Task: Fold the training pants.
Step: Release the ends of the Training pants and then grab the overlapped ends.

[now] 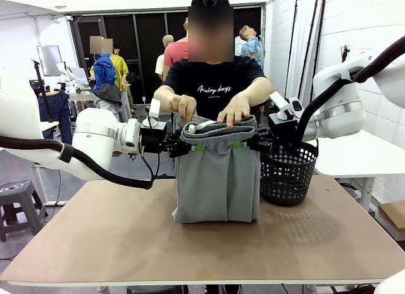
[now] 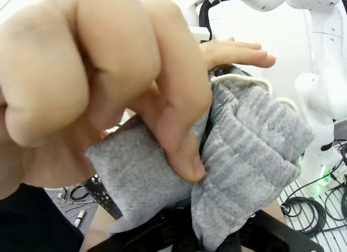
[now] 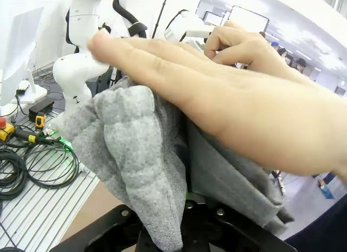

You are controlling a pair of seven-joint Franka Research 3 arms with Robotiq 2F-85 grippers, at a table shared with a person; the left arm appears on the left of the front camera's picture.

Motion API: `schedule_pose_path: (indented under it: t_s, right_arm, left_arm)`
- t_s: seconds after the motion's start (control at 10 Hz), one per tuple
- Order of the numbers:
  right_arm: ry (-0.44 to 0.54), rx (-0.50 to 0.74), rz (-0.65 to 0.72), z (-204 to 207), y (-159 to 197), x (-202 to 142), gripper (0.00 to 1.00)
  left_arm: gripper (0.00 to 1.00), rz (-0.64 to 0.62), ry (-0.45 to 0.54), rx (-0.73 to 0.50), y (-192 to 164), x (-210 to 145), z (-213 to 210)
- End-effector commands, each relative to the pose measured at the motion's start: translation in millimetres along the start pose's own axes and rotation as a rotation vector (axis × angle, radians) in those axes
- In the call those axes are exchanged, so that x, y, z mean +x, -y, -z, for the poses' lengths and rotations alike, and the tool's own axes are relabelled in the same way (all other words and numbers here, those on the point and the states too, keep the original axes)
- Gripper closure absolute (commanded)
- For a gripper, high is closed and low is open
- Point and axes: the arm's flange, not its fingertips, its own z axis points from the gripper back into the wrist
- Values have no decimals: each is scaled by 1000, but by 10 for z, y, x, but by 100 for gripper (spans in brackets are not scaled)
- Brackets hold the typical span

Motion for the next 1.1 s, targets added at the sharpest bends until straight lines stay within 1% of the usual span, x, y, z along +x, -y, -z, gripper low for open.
schedule_pose_path:
  t_s: [0.0, 1.0]
  right_arm:
    - [7, 1, -10, 12, -8, 3, 100]
    - [7, 1, -10, 12, -8, 3, 100]
  left_arm:
    - [100, 7, -1, 12, -2, 36, 5]
    - [100, 7, -1, 12, -2, 36, 5]
